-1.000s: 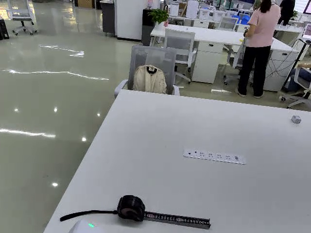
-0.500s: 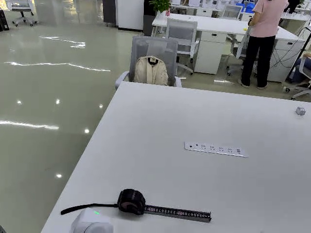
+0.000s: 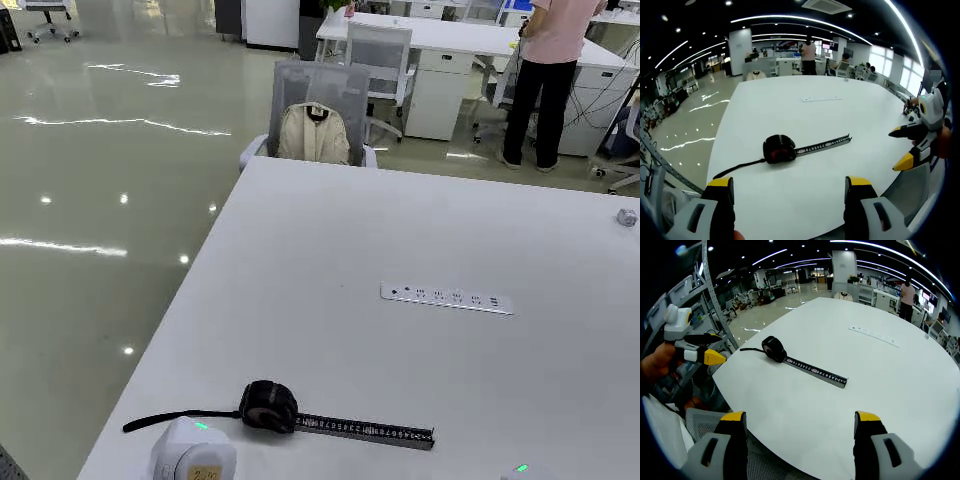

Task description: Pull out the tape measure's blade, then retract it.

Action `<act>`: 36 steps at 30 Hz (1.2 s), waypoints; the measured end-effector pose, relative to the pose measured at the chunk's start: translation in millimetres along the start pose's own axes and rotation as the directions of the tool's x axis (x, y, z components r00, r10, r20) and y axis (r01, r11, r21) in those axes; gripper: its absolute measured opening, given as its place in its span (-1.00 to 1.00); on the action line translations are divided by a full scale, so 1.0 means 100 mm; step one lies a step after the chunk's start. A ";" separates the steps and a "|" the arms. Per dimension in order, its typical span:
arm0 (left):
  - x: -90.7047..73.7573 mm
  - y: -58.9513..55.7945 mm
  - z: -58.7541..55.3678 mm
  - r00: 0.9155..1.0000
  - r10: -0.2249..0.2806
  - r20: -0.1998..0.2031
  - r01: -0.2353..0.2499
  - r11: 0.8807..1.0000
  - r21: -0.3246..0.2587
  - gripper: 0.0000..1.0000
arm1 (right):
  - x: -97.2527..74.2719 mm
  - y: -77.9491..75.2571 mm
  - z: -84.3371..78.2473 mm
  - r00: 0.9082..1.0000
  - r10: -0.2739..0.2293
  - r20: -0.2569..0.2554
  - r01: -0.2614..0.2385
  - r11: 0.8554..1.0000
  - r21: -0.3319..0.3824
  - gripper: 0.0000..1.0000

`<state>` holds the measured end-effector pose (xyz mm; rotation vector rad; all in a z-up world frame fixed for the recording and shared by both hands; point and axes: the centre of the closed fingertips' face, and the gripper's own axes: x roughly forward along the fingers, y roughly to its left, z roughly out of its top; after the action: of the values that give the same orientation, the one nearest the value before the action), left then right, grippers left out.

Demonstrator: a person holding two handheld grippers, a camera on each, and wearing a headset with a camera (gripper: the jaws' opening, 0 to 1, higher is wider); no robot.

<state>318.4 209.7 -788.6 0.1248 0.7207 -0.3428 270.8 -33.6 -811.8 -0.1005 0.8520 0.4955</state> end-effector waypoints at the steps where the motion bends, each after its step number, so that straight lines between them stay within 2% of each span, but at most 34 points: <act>1: 0.01 0.00 0.00 1.000 0.005 -0.003 -0.005 1.000 -0.002 0.76 | 0.01 -0.01 0.00 1.000 0.000 -0.003 0.000 1.000 -0.002 0.81; 6: 0.07 0.02 0.03 1.000 0.024 -0.002 -0.024 1.000 -0.015 0.75 | 0.06 -0.09 0.01 1.000 0.003 -0.009 -0.003 1.000 -0.002 0.79; 10: 0.14 0.03 0.02 1.000 0.022 -0.007 -0.023 0.998 -0.065 0.75 | 0.11 -0.11 0.03 1.000 0.011 -0.017 -0.011 1.000 -0.013 0.79; 19: 0.26 0.01 0.03 0.999 0.034 -0.018 -0.035 0.998 -0.061 0.74 | 0.22 -0.19 0.07 0.999 0.022 -0.029 -0.023 0.999 -0.032 0.77; 26: 0.35 -0.03 0.02 0.999 0.028 -0.023 -0.030 0.997 -0.067 0.72 | 0.31 -0.25 0.02 0.998 0.031 -0.049 -0.034 0.999 -0.043 0.75; 36: 0.50 0.00 0.04 0.998 0.051 -0.033 -0.053 0.997 -0.062 0.69 | 0.40 -0.35 0.01 0.996 0.045 -0.072 -0.050 0.997 -0.066 0.72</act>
<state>355.3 195.4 -818.9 0.0895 0.7572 -0.2691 309.5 -48.9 -844.3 -0.1615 0.9085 0.5683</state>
